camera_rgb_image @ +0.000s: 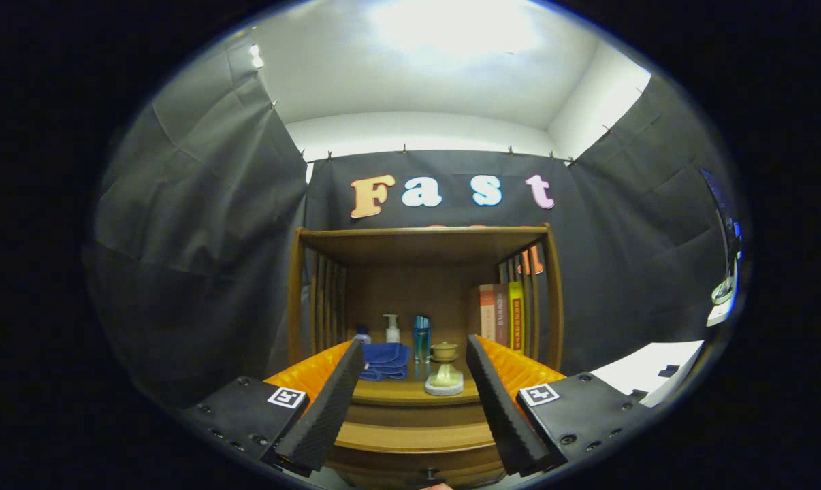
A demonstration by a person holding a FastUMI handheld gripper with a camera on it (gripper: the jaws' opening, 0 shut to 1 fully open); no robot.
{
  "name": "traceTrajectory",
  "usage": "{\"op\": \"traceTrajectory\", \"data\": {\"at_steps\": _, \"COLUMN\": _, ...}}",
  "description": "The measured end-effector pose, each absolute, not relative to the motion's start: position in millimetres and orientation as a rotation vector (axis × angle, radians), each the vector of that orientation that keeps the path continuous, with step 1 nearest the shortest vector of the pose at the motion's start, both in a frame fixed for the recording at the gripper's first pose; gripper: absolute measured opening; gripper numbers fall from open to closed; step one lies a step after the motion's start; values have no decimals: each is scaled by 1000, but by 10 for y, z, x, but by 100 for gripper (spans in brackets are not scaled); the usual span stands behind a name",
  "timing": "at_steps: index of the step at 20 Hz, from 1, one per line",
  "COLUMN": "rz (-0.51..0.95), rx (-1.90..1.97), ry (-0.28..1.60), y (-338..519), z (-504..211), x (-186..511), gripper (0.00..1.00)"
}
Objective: Pull open the drawer, take out the items inside it, and place them on the countertop above the cabinet.
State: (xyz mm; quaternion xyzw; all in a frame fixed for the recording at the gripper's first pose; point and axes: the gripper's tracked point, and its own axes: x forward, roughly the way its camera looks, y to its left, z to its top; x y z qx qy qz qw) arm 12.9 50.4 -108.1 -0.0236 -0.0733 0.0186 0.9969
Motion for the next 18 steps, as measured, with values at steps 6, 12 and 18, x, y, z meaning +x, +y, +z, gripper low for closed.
{"op": "traceTrajectory", "data": {"at_steps": 6, "rz": 166, "rx": 70, "ry": -96, "y": 774, "z": -1945, "x": -224, "gripper": 98}}
{"op": "traceTrajectory", "data": {"at_steps": 12, "rz": 91, "rx": -31, "ry": 14, "y": 504, "z": -2950, "x": -291, "gripper": 98}}
{"op": "traceTrajectory", "data": {"at_steps": 18, "rz": 48, "rx": 33, "ry": 102, "y": 332, "z": -3457, "x": -123, "gripper": 99}}
